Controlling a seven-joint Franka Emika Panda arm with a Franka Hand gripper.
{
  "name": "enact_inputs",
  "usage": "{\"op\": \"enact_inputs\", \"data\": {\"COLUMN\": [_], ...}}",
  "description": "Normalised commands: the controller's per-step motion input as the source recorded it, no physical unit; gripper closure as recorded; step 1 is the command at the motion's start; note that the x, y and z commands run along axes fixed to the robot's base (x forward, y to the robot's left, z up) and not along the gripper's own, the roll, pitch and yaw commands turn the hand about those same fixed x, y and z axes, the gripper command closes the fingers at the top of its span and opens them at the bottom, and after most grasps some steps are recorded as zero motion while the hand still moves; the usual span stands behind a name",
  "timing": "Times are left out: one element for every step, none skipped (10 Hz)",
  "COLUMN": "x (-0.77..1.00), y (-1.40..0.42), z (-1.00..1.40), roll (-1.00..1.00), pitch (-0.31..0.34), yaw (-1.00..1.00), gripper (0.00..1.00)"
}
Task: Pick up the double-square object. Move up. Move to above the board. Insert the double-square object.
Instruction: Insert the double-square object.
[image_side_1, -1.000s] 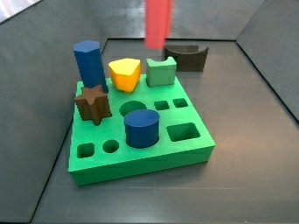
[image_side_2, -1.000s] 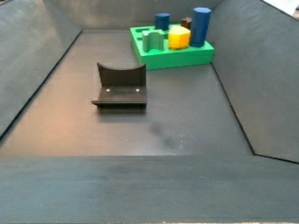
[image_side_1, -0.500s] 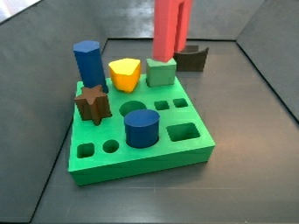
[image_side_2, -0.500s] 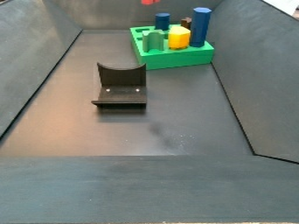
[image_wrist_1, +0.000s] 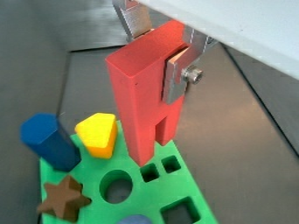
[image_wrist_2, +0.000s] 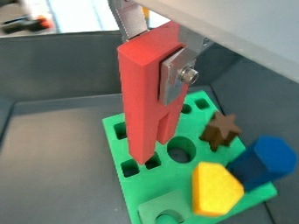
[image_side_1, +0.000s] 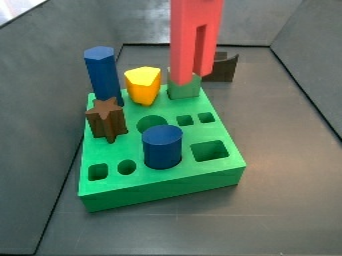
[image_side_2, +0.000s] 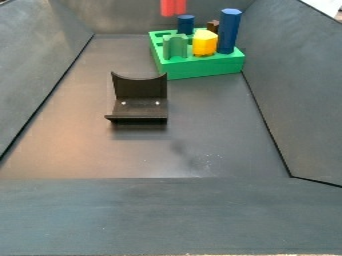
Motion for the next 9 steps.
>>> {"op": "enact_inputs", "data": {"x": [0.00,0.01,0.02,0.03,0.06,0.25,0.79,0.91,0.54], "y": [0.00,0.00,0.00,0.00,0.00,0.00,-0.01,-0.01,0.00], "z": [-0.42,-0.48,-0.53,-0.57,-0.59,-0.61,-0.42,-0.35,-0.17], "roll": [0.01,0.03,0.05,0.08,0.07,0.06,0.00,0.00,0.00], "pitch": [-0.050,-0.043,-0.034,-0.024,-0.019,-0.043,-0.030,-0.019,0.000], "yaw": [-1.00,-1.00,-1.00,-1.00,-1.00,-0.87,-0.37,-0.25,-0.19], "gripper": [1.00,1.00,1.00,1.00,1.00,1.00,1.00,1.00,1.00]}}
